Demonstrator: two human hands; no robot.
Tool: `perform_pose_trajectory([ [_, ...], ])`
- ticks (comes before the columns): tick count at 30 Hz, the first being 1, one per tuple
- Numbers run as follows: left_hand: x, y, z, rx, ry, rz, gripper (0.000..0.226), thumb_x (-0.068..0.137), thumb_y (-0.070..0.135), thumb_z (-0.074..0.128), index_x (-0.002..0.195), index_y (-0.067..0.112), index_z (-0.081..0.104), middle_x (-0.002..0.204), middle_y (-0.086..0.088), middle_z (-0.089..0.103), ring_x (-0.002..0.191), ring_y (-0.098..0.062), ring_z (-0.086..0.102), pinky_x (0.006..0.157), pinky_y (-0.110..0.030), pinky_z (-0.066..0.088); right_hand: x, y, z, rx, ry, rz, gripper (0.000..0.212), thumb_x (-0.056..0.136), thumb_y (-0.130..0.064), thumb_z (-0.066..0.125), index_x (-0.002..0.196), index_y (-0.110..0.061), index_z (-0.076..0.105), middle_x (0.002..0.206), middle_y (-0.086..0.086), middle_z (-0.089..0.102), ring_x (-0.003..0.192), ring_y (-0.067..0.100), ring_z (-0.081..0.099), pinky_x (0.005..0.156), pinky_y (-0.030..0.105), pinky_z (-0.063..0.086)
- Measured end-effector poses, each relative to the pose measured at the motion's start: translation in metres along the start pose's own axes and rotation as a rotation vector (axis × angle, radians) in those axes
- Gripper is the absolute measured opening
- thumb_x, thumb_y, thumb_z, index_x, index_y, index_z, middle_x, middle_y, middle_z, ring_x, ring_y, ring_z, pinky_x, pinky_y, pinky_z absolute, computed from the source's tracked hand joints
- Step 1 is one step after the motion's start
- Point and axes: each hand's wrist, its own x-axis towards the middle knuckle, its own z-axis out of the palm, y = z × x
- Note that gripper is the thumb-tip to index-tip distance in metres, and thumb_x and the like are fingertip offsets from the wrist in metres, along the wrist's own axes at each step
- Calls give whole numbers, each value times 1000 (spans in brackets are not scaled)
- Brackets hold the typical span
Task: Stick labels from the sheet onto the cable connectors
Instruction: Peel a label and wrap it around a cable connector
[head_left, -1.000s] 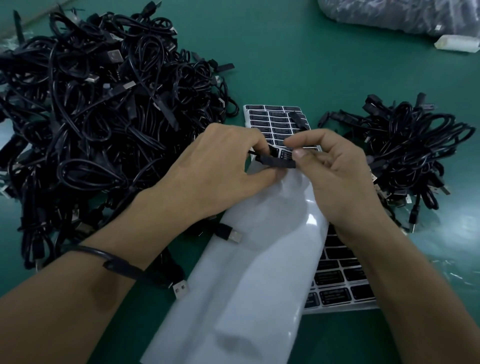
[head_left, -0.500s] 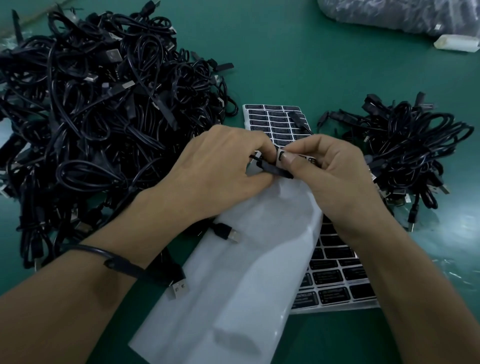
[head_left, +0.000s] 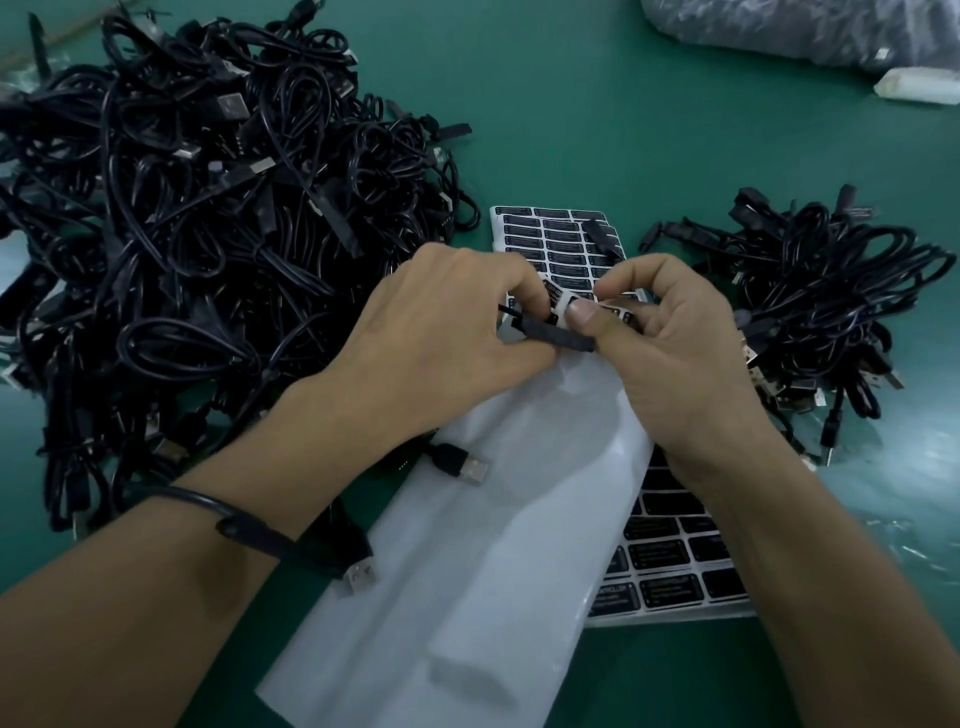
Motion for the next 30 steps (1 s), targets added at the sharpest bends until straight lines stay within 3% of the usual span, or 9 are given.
perform_pose_trajectory([
  [6, 0, 1, 0, -47, 2, -45, 9, 74, 28, 78, 79, 32, 71, 58, 8, 58, 50, -11, 46, 56, -38, 51, 0, 1, 2, -15, 9, 5, 23, 90, -11, 73, 83, -25, 55, 76, 11, 65, 67, 22, 58, 64, 36, 49],
  [11, 2, 1, 0, -110, 13, -67, 6, 75, 31, 75, 80, 28, 76, 70, 1, 70, 63, -24, 63, 62, -46, 56, 0, -1, 3, -14, 16, 8, 26, 92, -10, 70, 79, -24, 53, 71, 6, 65, 61, 16, 56, 57, 29, 47],
  [18, 1, 2, -1, -109, 32, -50, 5, 77, 36, 72, 74, 31, 72, 62, 4, 65, 54, -20, 57, 56, -40, 53, -1, -2, 5, 20, 20, 6, 28, 92, -7, 70, 79, -23, 51, 74, 16, 64, 65, 21, 55, 62, 39, 45],
  [25, 0, 1, 1, -93, 52, -34, 6, 83, 30, 76, 78, 29, 74, 52, 8, 58, 44, -14, 47, 51, -29, 41, -1, 1, 4, -15, 42, -14, 29, 91, -11, 72, 78, -26, 50, 71, 11, 59, 64, 19, 48, 60, 35, 41],
  [28, 0, 0, 1, -106, 65, -44, 10, 80, 37, 70, 78, 29, 75, 45, 14, 48, 41, -8, 41, 51, -24, 33, 1, 2, 3, -35, 56, -21, 29, 91, -13, 71, 78, -27, 50, 70, 10, 59, 61, 17, 47, 58, 32, 40],
  [30, 0, 1, 1, -95, 65, -40, 9, 81, 33, 69, 81, 26, 76, 49, 13, 50, 41, -9, 39, 50, -28, 36, 1, 3, 2, -70, 53, -44, 28, 91, -13, 71, 79, -27, 50, 72, 10, 60, 62, 16, 48, 59, 31, 40],
])
